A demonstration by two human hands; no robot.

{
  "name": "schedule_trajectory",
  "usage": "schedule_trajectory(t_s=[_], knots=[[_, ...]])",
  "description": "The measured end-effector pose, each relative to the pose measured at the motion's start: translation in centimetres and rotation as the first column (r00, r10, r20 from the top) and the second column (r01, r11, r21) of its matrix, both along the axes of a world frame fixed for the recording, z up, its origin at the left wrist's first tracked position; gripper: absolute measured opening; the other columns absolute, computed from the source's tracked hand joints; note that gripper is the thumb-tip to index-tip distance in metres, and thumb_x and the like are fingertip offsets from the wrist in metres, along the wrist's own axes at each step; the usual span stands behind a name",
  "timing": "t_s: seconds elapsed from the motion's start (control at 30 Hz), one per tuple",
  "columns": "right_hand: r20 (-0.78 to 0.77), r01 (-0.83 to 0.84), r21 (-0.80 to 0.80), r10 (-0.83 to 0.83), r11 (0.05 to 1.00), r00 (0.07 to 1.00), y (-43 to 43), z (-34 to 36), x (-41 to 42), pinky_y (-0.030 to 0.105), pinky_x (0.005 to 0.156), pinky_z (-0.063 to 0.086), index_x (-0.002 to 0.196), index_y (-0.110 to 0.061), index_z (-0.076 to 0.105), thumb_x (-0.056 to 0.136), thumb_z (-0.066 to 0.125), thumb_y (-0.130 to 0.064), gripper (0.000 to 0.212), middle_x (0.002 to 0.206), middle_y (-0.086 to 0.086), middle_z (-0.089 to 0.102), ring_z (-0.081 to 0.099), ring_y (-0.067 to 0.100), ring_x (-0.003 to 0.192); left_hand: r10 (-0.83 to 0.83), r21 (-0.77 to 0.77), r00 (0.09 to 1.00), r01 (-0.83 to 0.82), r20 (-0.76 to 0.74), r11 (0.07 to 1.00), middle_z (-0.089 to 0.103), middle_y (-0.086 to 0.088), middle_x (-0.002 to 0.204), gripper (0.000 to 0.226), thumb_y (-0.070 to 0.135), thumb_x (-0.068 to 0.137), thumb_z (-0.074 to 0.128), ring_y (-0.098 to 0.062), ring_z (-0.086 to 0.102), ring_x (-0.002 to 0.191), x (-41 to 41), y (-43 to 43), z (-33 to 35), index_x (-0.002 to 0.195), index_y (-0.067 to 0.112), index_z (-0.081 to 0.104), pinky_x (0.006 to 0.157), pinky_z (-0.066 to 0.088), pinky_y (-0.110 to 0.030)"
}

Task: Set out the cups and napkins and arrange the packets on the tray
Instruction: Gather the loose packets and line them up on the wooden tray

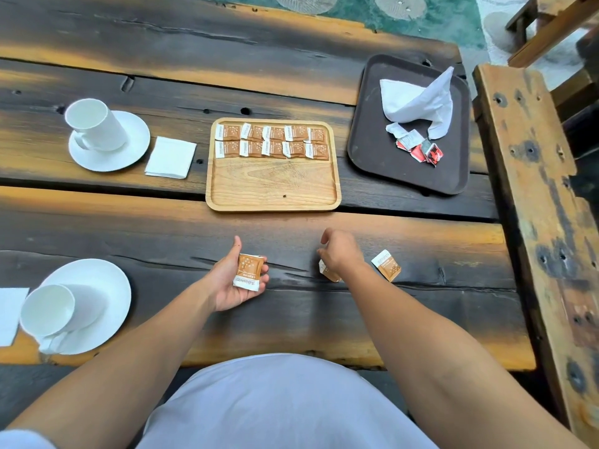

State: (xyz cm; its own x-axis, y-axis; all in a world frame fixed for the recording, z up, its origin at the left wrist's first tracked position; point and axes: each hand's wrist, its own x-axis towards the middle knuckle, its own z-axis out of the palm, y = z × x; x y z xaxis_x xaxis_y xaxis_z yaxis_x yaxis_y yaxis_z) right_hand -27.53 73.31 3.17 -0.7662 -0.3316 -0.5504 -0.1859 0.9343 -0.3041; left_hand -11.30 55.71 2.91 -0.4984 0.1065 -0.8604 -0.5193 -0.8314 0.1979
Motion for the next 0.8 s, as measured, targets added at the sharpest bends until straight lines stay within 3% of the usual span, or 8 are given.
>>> schedule_trajectory(t_s=[0.2, 0.47, 0.6, 0.8], knots=[[0.02, 0.029, 0.038, -0.03, 0.999, 0.999, 1.6, -1.3, -0.4, 0.038, 0.096, 0.045, 0.112, -0.015, 0.061, 0.086, 0.066, -0.018, 0.027, 0.124, 0.011, 0.054, 0.05, 0.032, 0.12, 0.002, 0.003, 1.0, -0.002, 0.016, 1.0, 0.067, -0.01, 0.077, 0.073, 0.074, 0.085, 0.041, -0.023, 0.065, 0.064, -0.6, 0.0, -0.8, 0.106, 0.007, 0.063, 0.056, 0.057, -0.032], [0.036, 0.033, 0.103, -0.037, 0.994, 0.999, 2.3, -2.5, 1.5, 0.043, 0.096, 0.044, 0.124, -0.019, 0.051, 0.085, 0.07, -0.021, 0.043, 0.13, 0.011, 0.04, 0.04, 0.036, 0.12, -0.009, -0.01, 1.0, 0.009, 0.018, 1.0, 0.067, -0.009, 0.078, 0.071, 0.073, 0.084, 0.044, -0.022, 0.065, 0.064, -0.8, 0.0, -1.1, 0.106, 0.008, 0.062, 0.056, 0.057, -0.032], [-0.032, 0.013, 0.14, -0.009, 0.99, 0.999, 2.3, -2.9, 3.1, 0.043, 0.088, 0.045, 0.126, -0.016, 0.043, 0.09, 0.064, -0.012, 0.041, 0.132, 0.013, 0.04, 0.042, 0.036, 0.12, -0.018, -0.019, 1.0, 0.019, 0.024, 1.0, 0.066, -0.009, 0.078, 0.07, 0.073, 0.084, 0.045, -0.022, 0.065, 0.064, -0.6, 0.2, -1.2, 0.107, 0.009, 0.062, 0.056, 0.057, -0.031], [-0.026, 0.062, 0.086, -0.06, 0.994, 0.998, 2.3, -3.0, 3.2, 0.042, 0.095, 0.043, 0.127, -0.014, 0.044, 0.091, 0.061, -0.007, 0.041, 0.131, 0.015, 0.042, 0.044, 0.036, 0.121, -0.021, -0.016, 0.999, 0.021, 0.028, 1.0, 0.066, -0.009, 0.076, 0.069, 0.073, 0.083, 0.046, -0.022, 0.065, 0.063, 0.0, 0.3, -1.0, 0.106, 0.009, 0.061, 0.056, 0.057, -0.031]])
